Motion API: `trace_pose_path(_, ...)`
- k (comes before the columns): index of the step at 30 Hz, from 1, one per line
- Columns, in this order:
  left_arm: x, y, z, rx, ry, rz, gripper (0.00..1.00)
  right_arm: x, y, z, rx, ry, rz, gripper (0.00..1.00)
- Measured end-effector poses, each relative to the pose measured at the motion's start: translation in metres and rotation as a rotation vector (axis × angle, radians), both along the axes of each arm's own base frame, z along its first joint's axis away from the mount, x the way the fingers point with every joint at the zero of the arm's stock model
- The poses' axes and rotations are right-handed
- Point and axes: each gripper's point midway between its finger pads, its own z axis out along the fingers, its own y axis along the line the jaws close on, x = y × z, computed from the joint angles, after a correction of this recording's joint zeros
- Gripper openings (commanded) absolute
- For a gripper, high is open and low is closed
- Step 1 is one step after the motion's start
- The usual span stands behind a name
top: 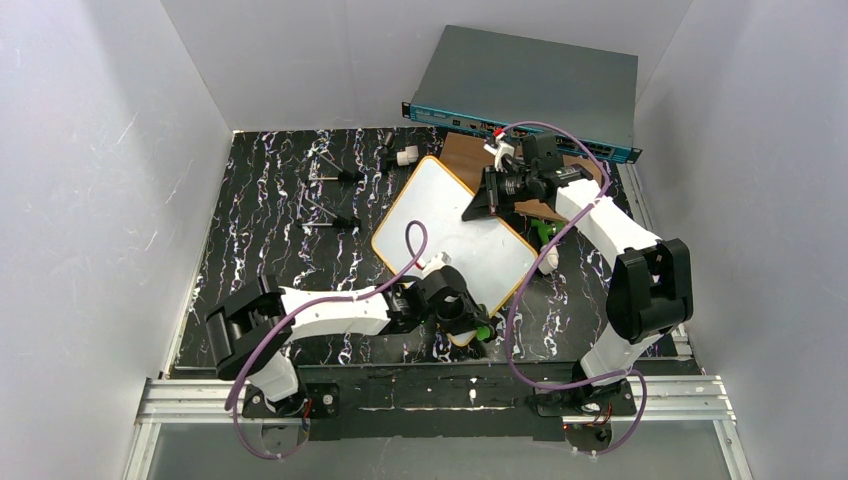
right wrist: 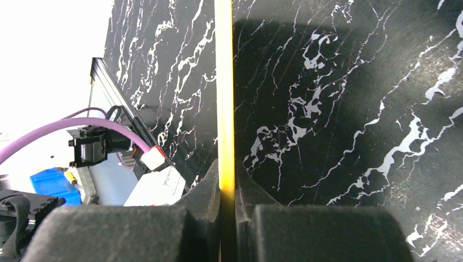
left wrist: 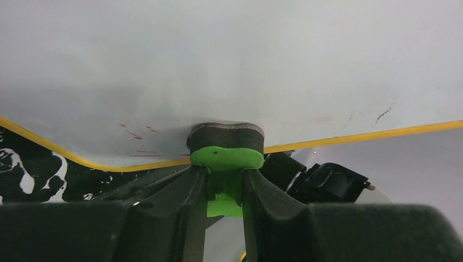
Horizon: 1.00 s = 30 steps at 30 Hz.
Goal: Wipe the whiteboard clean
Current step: Erase the whiteboard at the center of the board.
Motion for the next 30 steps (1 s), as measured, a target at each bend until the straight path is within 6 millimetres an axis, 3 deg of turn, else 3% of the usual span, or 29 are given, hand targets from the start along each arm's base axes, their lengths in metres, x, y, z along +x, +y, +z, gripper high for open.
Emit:
trace_pose_path(5, 0.004, 0.017, -0.004, -0.019, 0.032, 0.059, 0.00, 0.001, 0.008, 0.002, 0.005, 0.000, -0.010, 0.01)
trace_pose_path(10, 0.007, 0.044, -0.024, 0.051, 0.084, 0.134, 0.00, 0.002, 0.009, 0.002, 0.004, 0.001, -0.023, 0.01)
trace_pose_path(13, 0.008, 0.077, -0.049, 0.182, 0.127, 0.198, 0.00, 0.002, 0.010, 0.003, 0.007, 0.005, -0.024, 0.01)
trace_pose_path(14, 0.013, 0.100, -0.064, 0.254, 0.141, 0.244, 0.00, 0.002, 0.010, 0.003, 0.008, 0.007, -0.027, 0.01)
trace_pose_path(17, 0.027, 0.114, -0.066, 0.264, 0.147, 0.291, 0.00, 0.004, 0.012, 0.004, 0.007, 0.003, -0.040, 0.01)
trace_pose_path(22, 0.028, 0.111, -0.063, 0.342, 0.122, 0.210, 0.00, 0.005, 0.012, 0.004, 0.007, 0.002, -0.043, 0.01)
trace_pose_path(30, -0.001, 0.072, -0.048, 0.420, 0.131, 0.072, 0.00, 0.004, 0.010, 0.005, 0.007, -0.001, -0.041, 0.01)
